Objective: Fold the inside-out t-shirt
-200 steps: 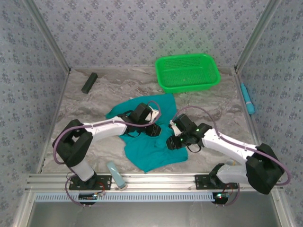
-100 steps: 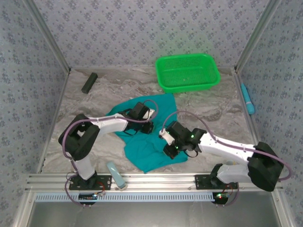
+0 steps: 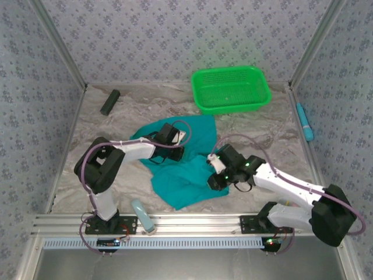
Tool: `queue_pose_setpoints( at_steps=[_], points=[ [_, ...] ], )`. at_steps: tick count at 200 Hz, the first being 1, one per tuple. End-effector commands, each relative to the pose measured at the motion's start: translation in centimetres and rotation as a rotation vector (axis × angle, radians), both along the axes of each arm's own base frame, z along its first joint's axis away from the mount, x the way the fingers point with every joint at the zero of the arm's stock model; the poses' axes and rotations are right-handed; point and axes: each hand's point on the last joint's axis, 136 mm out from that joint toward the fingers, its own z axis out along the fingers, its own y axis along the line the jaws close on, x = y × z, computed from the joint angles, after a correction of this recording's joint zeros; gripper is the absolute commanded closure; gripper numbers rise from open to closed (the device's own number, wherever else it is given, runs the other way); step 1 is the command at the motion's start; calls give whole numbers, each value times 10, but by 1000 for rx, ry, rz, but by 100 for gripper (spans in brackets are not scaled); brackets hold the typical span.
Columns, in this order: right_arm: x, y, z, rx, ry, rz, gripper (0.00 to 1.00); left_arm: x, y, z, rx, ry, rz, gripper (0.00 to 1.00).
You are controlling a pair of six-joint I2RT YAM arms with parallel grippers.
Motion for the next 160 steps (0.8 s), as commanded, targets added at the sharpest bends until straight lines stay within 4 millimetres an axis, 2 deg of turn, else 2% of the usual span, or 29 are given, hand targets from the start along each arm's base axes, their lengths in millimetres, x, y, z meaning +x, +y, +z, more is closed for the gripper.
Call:
queue_pose_setpoints(
  at_steps=[1,11,20,32,52,70,87,109,128,138,154,160],
  points=[
    [-10,-15,-3,55,185,-154,70,-12,-6,36,-69,7,-49,88],
    [-8,-11,1,169,289,-251,69,-21,-6,50,-83,5,-48,85],
    [-3,-9,5,255,336,-339,60,-32,-5,60,-83,11,-47,82],
    [0,-14,6,256,325,-427,55,-47,-9,69,-94,30,-52,79],
    [-3,-16,13,200,243,-433,52,-75,-29,74,-163,117,-106,76],
    [-11,-6,10,182,197,-350,51,-87,-42,69,-217,174,-122,76],
    [-15,9,2,152,136,-265,51,-88,-50,59,-248,196,-124,77],
    [-7,14,-16,55,9,-177,52,-84,-58,48,-235,215,-141,77],
    [-3,29,-21,44,-86,-75,49,-73,-56,35,-193,201,-126,78],
    [0,29,-29,-4,-107,-57,49,-67,-53,28,-178,200,-111,80],
    [3,25,-40,-91,-130,-24,60,-59,-46,20,-157,203,-87,84],
    [2,25,-41,-106,-137,-3,69,-57,-44,18,-151,201,-85,85]
  ],
)
